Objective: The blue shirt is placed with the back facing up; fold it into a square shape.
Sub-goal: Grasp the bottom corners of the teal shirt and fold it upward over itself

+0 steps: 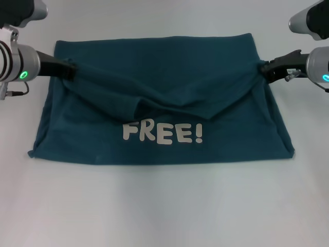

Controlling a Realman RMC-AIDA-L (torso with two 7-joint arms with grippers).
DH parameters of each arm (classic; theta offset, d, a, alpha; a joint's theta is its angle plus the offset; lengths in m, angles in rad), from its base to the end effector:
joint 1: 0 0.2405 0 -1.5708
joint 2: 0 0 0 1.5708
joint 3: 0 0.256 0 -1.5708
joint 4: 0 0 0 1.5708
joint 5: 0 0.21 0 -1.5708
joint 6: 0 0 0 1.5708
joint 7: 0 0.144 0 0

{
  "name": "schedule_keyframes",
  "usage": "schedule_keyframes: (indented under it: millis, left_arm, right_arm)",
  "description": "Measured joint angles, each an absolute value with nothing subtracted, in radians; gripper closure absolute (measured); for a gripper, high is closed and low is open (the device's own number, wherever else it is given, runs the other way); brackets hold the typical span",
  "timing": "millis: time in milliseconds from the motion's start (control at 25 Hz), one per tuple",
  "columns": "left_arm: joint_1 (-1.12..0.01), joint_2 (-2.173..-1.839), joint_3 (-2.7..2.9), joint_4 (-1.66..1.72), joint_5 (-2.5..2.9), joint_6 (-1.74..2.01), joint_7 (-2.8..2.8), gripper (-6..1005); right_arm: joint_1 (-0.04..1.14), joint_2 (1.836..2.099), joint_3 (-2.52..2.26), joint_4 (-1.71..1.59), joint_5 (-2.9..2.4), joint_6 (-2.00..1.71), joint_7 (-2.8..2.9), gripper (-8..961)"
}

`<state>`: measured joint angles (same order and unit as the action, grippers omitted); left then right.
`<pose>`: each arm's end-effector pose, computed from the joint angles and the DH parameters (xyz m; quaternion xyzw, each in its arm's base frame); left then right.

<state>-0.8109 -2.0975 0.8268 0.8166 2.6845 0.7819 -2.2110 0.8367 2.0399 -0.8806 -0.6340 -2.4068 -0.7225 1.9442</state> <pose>-0.2365 0.4693 0.0392 -0.8399 -0.3267 0.0141 0.4331 0.2361 0.4736 0.0208 -0.8730 0.2805 0.0118 0.3988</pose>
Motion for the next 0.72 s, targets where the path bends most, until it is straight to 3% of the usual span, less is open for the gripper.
schedule_keyframes:
  millis: [400,720]
  left_arm:
    - [-0.809,-2.117,0.831,0.771,2.701,0.681,-2.206,916]
    - [-0.814,-2.110,0.827,0.768,2.701,0.681,-2.214,604]
  right_arm:
    - [0.843,2.046,-0.882,-0.628,-2.423,-0.689,1.968,817]
    - [0.839,2.056,-0.882,-0.628,-2.427,-0.671,1.968,462]
